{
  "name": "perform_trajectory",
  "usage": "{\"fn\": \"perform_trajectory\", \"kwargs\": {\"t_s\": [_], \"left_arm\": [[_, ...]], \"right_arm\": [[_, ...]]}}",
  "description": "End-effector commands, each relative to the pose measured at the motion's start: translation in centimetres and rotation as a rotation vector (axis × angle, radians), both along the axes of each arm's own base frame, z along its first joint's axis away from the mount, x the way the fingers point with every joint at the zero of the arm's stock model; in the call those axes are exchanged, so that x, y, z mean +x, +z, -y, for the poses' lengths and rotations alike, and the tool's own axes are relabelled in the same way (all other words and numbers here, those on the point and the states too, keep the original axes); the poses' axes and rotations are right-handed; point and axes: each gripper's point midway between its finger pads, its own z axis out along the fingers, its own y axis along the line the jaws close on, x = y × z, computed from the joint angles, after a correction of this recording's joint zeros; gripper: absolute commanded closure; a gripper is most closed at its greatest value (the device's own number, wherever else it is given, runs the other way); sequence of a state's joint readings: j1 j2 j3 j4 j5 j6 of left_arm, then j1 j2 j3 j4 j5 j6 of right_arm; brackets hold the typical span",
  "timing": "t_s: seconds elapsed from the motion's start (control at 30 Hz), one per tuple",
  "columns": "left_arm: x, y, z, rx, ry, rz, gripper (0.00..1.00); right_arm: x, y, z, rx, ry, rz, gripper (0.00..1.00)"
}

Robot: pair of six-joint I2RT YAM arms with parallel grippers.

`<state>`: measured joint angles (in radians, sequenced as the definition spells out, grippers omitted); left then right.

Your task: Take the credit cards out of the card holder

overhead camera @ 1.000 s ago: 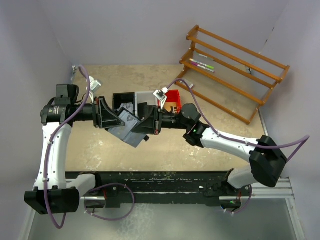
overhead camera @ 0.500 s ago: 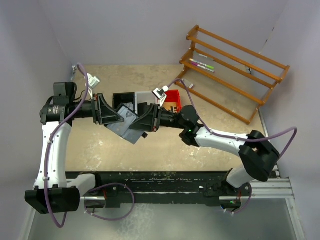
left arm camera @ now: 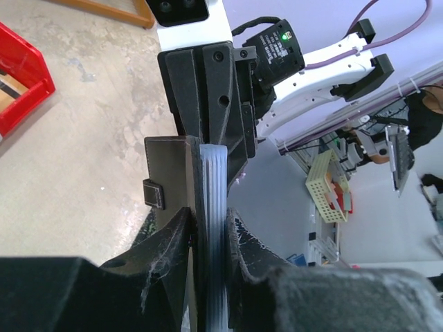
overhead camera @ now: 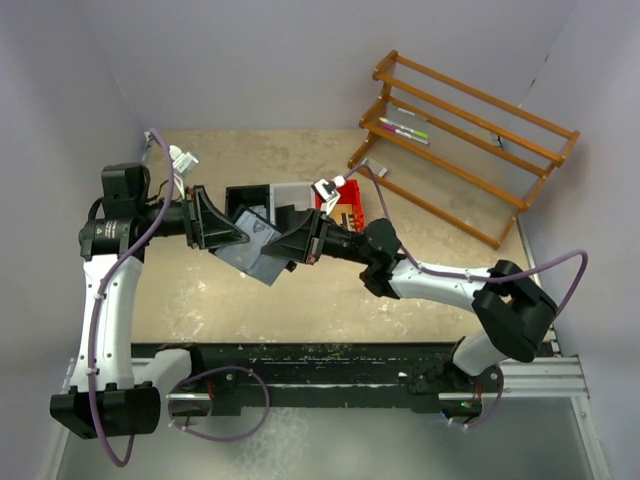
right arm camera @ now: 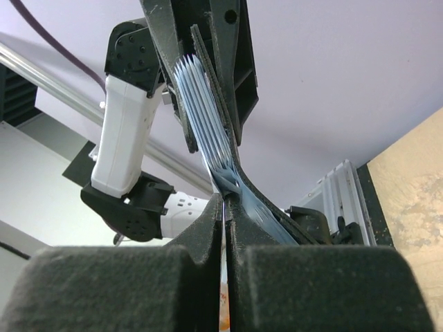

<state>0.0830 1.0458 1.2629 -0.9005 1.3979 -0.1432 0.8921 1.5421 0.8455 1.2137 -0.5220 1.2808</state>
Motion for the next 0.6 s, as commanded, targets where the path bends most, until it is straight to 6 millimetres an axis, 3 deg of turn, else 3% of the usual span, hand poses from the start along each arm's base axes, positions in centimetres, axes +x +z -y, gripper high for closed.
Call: {"fn": "perform_trajectory", "kwargs": {"t_s": [0.0,0.27,0.43,0.57], "left_arm": [[-2.7,2.5,0.6,-0.103,-0.133,-0.01,0.74],[-3.0,3.5,0.6,-0.089,-0.118,0.025,0.74],[-2.2,3.2,0.5,-0.058,-0.068,0.035,0.91],[-1.2,2.6,0.4,-0.025,-0.012,0.04,0.98]], "right_arm": [[0.2,0.8,1.4,0.04,-0.057,0.032,1.0],[-0.4,-0.3,1.9,0.015,-0.051,0.036,1.0],[-0.3,0.2,2.0,0.018,-0.061,0.052,1.0],[-0.3,2.1,1.9,0.079,-0.049,0.056,0.75]]}}
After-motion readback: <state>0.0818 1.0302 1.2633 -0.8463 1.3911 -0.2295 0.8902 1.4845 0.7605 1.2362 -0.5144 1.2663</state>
